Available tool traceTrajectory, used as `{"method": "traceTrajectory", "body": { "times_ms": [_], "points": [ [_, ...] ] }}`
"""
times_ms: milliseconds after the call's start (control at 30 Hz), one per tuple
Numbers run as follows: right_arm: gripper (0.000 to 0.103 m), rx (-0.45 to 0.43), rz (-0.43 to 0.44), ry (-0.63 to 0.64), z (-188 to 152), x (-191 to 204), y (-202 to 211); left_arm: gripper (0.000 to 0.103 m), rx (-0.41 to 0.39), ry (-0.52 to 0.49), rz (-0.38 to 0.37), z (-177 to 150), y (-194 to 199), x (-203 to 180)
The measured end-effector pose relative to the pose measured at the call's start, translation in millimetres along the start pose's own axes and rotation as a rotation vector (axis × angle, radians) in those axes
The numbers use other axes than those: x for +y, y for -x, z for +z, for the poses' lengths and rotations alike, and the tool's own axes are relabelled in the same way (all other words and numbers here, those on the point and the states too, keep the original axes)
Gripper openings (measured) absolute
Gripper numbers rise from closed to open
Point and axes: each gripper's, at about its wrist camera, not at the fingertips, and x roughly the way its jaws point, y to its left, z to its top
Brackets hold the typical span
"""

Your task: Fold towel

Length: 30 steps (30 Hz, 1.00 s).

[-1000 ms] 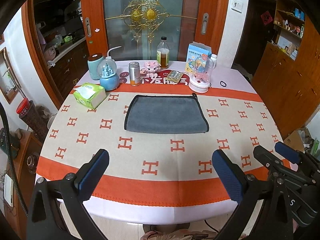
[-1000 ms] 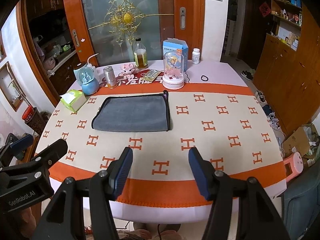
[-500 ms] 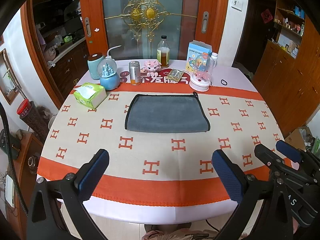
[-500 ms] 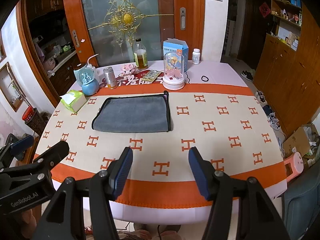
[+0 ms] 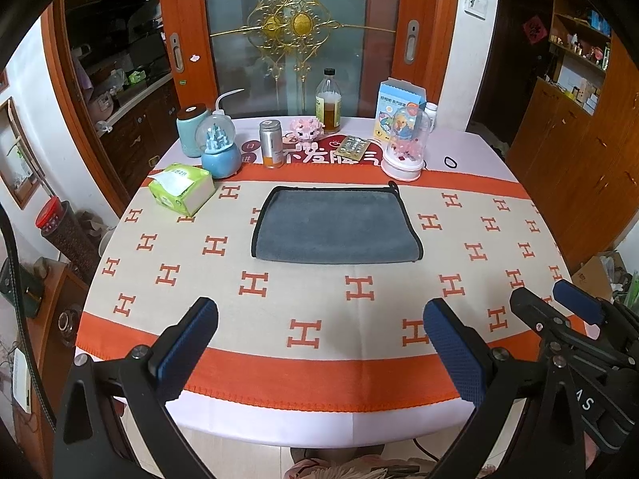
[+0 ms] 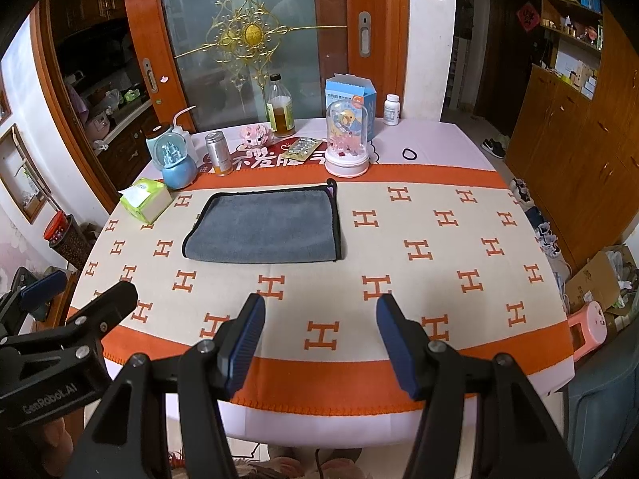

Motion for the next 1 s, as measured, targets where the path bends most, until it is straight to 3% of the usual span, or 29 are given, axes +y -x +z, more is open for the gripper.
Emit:
{"method": "traceTrajectory", "body": {
  "times_ms": [1000],
  "points": [
    [0.058,0.017,0.003,0.005,-4.6,6.7,-8.3,0.102,0.033,-0.007,0.020,-1.0,-5.2,3.1]
  ]
}}
